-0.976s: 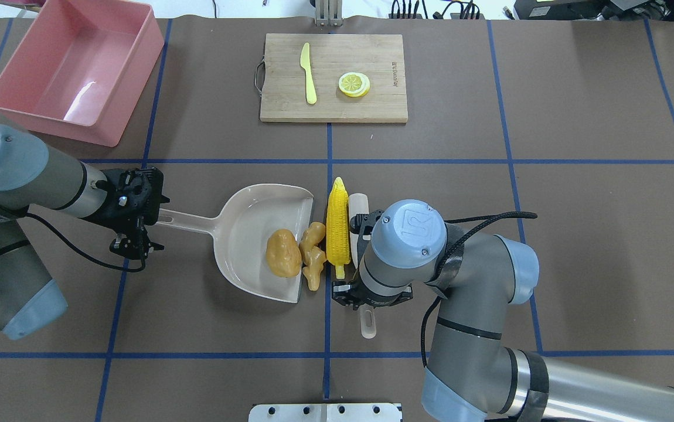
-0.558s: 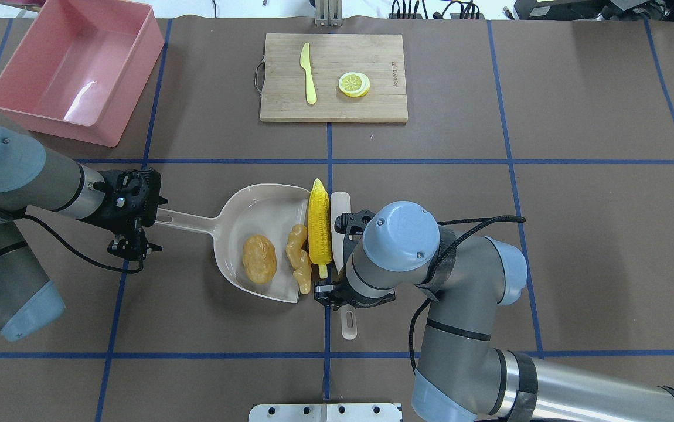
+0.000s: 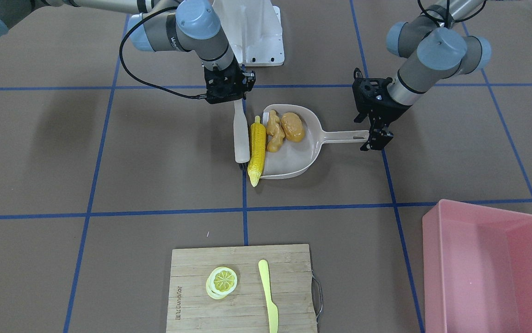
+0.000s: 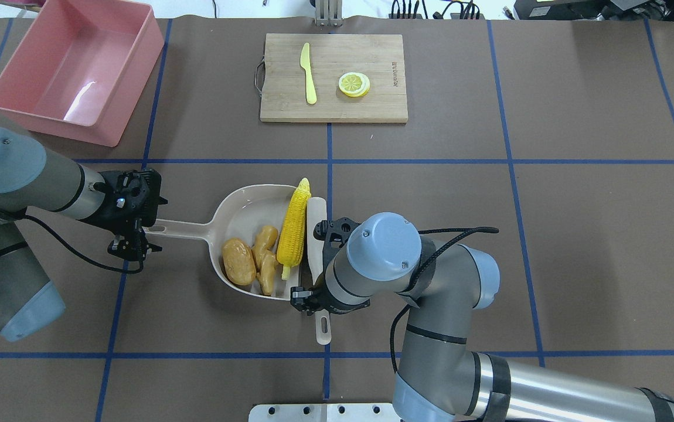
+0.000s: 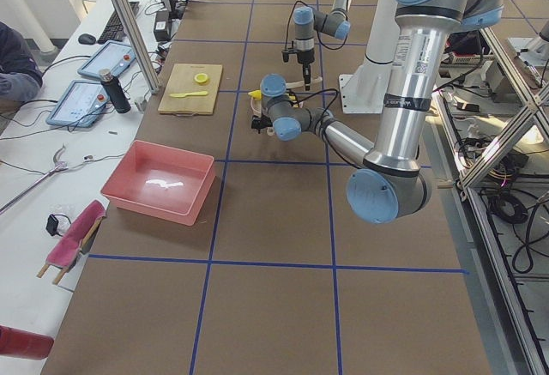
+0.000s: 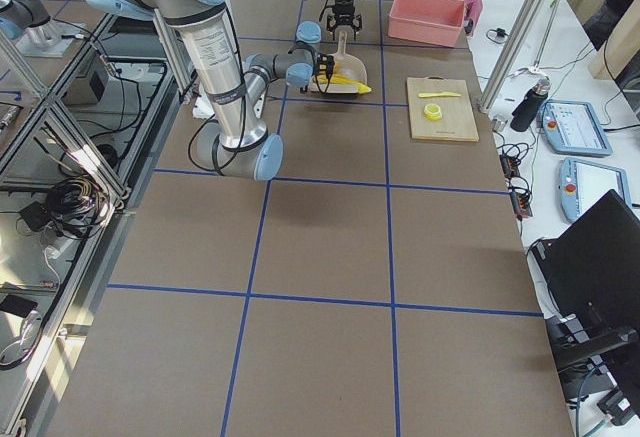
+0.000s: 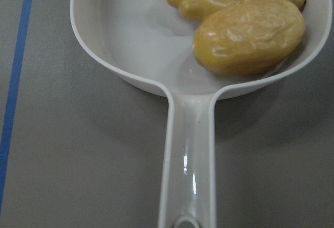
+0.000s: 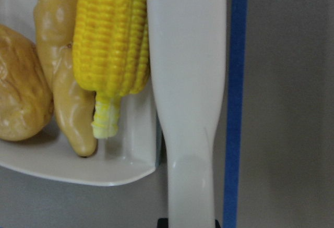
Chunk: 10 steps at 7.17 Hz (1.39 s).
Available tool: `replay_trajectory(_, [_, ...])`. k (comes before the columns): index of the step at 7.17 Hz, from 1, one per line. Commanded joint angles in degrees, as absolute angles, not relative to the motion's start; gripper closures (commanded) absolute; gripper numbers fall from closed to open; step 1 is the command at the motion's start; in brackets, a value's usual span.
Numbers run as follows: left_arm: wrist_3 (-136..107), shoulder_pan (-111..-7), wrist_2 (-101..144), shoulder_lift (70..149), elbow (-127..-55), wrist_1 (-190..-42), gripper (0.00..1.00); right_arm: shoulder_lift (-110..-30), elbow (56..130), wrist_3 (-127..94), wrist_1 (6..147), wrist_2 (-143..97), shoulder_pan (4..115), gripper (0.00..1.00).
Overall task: Sweep and dump trash into bin
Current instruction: 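Sweep the potato, ginger and corn into the dustpan with the right-held brush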
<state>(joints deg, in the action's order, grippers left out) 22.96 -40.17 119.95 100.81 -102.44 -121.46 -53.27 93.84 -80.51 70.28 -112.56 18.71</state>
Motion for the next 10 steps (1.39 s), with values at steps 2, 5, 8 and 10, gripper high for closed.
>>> replay_trajectory(2, [22.94, -40.08, 120.06, 100.81, -101.87, -121.64, 0.06, -50.98, 89.92, -84.71, 61.55, -112.59, 18.28, 1.0])
replay_trajectory(5, [19.63, -39.64, 120.15, 101.07, -101.69, -121.9, 0.12, -50.18, 88.15, -87.36, 56.51, -112.5, 17.84, 1.0])
replay_trajectory(8, [15.65, -39.73, 120.58, 99.68, -101.6, -122.52, 0.52, -51.15, 88.94, -87.28, 57.13, -113.03, 18.72, 1.0])
replay_trajectory(10, [11.18, -39.73, 120.67, 99.67, -102.21, -122.26, 0.91, -52.11, 89.12, -86.92, 57.3, -113.12, 18.9, 1.0])
